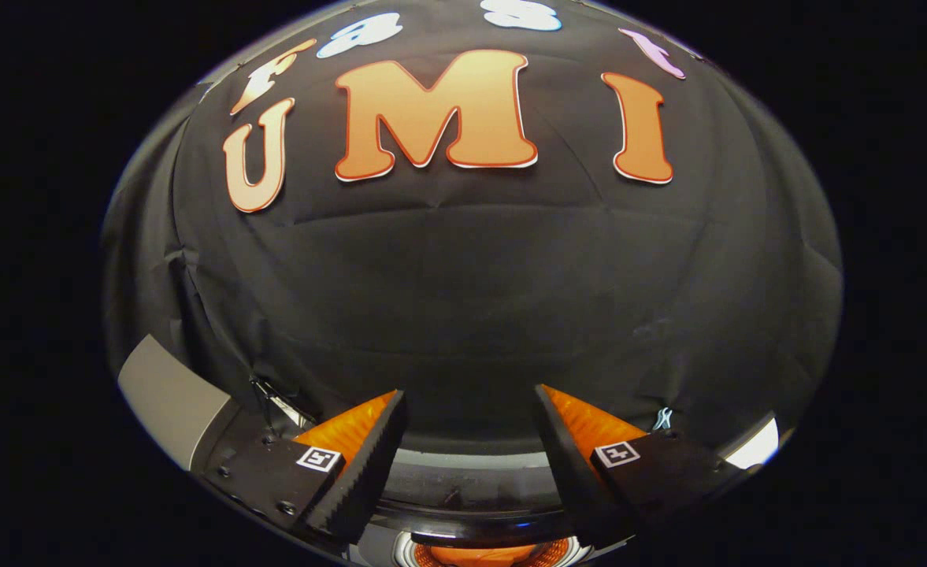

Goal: Put the clothes into the washing machine and then close the washing machine lid.

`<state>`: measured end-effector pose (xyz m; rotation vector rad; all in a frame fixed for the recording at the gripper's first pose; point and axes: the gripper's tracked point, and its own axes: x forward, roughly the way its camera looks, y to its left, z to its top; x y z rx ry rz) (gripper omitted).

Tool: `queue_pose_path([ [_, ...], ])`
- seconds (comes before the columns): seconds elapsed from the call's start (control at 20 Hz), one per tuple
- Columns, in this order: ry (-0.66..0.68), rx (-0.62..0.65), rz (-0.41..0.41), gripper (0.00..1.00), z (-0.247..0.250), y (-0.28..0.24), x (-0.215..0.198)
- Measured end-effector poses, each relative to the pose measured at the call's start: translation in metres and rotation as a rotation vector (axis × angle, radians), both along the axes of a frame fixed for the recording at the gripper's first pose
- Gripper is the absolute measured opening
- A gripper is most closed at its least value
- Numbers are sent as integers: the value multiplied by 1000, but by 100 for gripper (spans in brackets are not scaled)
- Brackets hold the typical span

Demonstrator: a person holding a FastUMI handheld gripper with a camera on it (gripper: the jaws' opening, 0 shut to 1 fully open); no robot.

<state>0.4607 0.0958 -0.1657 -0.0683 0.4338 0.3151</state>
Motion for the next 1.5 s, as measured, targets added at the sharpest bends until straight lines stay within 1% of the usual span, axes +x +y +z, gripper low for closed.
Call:
queue_pose_path([
  [0.25,-55,9,-4,100,1,-7,-31],
  [0.4,-85,22,11,100,-3,-10,-53],
  [0.55,-106,21,13,100,-14,-18,-76],
  [0.65,-70,32,11,99,-31,-27,-85],
  [0.8,35,65,12,100,-75,-46,-120],
  [0.9,50,38,8,100,-97,-63,-144],
  [1.05,39,8,4,99,-106,-79,-168],
  [1.2,28,38,-12,99,-100,-84,-178],
  [1.3,4,51,-22,99,-87,-88,-186],
  [1.5,-98,66,-19,99,-34,-84,-201],
])
